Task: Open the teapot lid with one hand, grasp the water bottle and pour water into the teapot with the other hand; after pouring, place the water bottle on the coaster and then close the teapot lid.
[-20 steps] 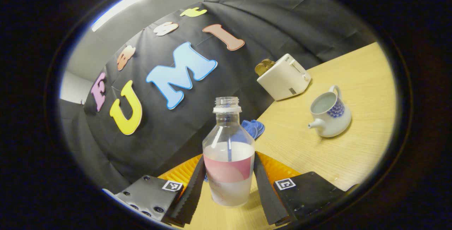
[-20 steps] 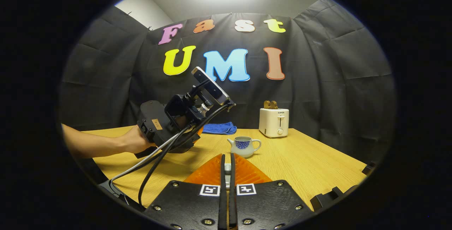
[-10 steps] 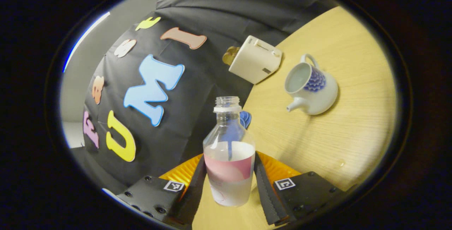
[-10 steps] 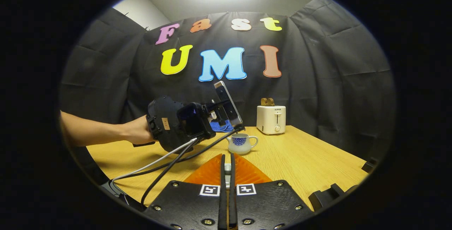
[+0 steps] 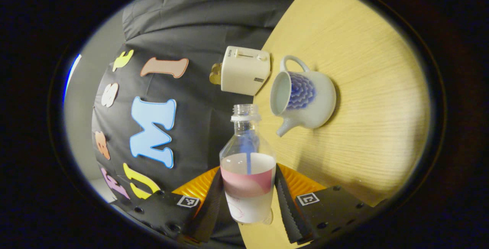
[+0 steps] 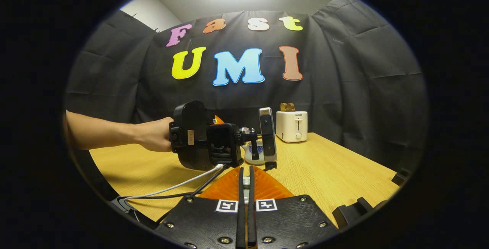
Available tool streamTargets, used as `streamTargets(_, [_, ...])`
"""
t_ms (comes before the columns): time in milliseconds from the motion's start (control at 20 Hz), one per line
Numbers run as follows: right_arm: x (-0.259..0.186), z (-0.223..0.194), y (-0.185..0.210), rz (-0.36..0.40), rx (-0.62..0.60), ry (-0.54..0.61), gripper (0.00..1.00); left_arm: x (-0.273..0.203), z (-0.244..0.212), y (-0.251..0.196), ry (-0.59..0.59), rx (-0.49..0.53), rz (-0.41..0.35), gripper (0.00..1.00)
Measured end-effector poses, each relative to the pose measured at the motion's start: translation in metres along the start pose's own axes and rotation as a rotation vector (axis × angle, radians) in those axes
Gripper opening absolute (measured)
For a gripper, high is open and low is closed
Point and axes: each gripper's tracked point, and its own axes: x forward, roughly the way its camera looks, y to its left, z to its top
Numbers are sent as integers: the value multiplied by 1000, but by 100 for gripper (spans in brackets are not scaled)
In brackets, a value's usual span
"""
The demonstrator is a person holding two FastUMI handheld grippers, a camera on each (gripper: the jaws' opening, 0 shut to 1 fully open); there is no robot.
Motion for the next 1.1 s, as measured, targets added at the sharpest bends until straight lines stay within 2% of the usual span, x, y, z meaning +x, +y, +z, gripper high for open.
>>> streamTargets(450, [1,-2,-1,0,9,10,3,3,-1,0,45,176,-27,84])
streamTargets(1100, [3,-4,-5,-8,7,17,3,2,3,6,71,371,-42,84])
